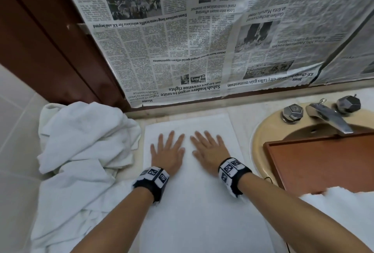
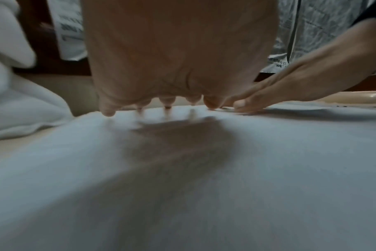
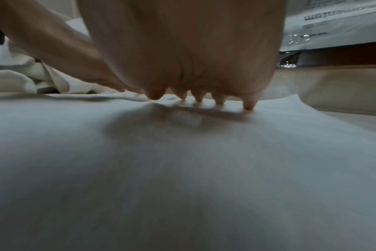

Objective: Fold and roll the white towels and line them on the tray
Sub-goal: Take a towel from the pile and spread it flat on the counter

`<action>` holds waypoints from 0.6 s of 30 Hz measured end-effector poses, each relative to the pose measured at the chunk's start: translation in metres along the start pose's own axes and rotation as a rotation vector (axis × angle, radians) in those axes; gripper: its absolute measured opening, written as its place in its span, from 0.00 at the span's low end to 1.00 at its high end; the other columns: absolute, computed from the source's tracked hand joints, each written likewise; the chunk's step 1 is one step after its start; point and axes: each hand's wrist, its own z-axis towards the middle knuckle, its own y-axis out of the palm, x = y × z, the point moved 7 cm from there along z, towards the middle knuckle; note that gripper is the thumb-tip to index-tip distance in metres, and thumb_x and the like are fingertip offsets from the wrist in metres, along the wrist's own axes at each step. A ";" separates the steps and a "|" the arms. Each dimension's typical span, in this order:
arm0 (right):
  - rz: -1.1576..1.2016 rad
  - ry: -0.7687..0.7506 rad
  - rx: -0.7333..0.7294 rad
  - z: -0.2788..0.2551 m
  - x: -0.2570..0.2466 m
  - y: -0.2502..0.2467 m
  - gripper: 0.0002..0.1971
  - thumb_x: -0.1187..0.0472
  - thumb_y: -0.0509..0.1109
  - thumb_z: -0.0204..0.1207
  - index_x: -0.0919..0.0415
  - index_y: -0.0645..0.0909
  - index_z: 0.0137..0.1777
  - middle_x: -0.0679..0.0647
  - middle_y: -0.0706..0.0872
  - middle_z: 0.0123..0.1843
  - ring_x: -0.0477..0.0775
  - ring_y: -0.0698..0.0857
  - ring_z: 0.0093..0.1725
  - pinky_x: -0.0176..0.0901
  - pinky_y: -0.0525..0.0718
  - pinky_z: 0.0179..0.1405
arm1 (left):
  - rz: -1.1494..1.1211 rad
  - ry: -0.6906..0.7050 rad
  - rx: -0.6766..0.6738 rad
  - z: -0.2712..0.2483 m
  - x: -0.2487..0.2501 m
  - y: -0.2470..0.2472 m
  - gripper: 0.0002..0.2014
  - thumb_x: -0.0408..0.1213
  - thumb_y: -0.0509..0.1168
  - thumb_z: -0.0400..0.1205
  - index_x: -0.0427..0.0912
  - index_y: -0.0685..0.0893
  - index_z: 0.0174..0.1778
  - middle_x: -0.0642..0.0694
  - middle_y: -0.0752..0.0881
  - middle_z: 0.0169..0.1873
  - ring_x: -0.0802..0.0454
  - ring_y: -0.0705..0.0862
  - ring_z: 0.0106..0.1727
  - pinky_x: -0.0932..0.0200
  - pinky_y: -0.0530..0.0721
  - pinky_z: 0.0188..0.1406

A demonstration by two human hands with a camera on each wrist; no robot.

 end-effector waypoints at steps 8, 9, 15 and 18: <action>0.069 0.317 0.018 0.011 0.086 -0.028 0.31 0.41 0.38 0.87 0.48 0.34 0.87 0.44 0.30 0.86 0.54 0.36 0.87 0.65 0.40 0.84 | -0.020 -0.184 -0.015 0.030 -0.047 -0.004 0.28 0.59 0.39 0.89 0.66 0.41 0.86 0.55 0.36 0.87 0.45 0.37 0.87 0.36 0.41 0.84; 0.087 0.367 0.025 0.007 0.099 -0.031 0.32 0.42 0.40 0.88 0.51 0.35 0.87 0.46 0.32 0.87 0.55 0.38 0.87 0.65 0.42 0.84 | -0.026 -0.208 0.010 0.030 -0.055 -0.007 0.29 0.58 0.41 0.89 0.62 0.43 0.87 0.52 0.38 0.87 0.45 0.40 0.88 0.37 0.43 0.85; 0.231 0.423 0.316 -0.044 0.095 -0.045 0.22 0.61 0.62 0.83 0.70 0.69 0.74 0.67 0.74 0.71 0.67 0.75 0.70 0.52 0.75 0.65 | -0.089 -0.041 0.221 0.033 -0.018 -0.035 0.28 0.51 0.52 0.84 0.43 0.71 0.79 0.41 0.67 0.81 0.37 0.66 0.81 0.39 0.67 0.75; 0.275 0.502 0.352 -0.080 0.077 -0.018 0.08 0.68 0.74 0.74 0.73 0.80 0.47 0.71 0.83 0.47 0.71 0.84 0.48 0.55 0.82 0.46 | -0.242 0.128 0.140 0.054 0.050 -0.036 0.25 0.50 0.57 0.85 0.44 0.75 0.76 0.42 0.77 0.73 0.38 0.74 0.73 0.44 0.75 0.70</action>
